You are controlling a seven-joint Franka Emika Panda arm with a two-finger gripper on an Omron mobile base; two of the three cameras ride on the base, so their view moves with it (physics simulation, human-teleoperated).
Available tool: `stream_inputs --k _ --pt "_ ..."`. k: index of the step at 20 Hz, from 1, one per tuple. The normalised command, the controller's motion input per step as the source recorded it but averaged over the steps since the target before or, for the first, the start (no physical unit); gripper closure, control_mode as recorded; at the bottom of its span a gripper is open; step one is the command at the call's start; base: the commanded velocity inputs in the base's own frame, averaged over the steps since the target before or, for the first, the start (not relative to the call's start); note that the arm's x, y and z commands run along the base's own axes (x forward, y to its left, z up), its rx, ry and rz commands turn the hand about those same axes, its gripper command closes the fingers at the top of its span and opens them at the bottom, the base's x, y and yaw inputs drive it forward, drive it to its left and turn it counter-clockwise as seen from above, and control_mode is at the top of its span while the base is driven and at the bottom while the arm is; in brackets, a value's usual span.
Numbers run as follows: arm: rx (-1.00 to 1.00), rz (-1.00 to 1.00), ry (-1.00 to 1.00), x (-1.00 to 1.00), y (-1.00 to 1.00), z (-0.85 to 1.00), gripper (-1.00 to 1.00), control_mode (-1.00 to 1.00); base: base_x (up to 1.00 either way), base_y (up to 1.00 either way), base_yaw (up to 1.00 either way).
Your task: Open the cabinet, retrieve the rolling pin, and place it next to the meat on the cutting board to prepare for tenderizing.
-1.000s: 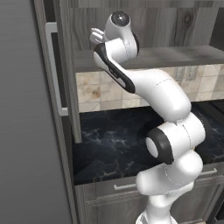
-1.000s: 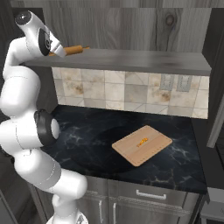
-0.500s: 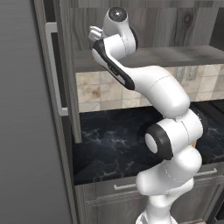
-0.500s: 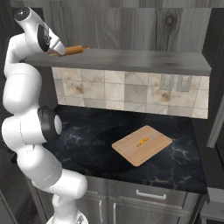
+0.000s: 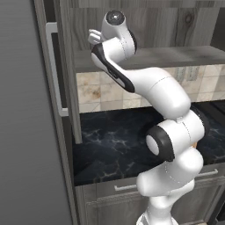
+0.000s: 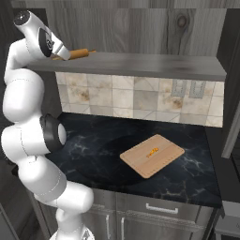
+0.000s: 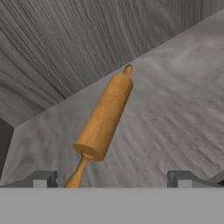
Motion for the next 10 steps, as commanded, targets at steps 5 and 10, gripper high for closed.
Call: stream_inputs --k 5,10 --pt "-0.01 0.0 0.0 0.13 0.0 -0.08 -1.0 -1.0 0.0 0.0 0.0" --pt "0.0 0.0 0.0 0.14 0.0 -0.05 -1.0 -1.0 0.0 0.0 0.0"
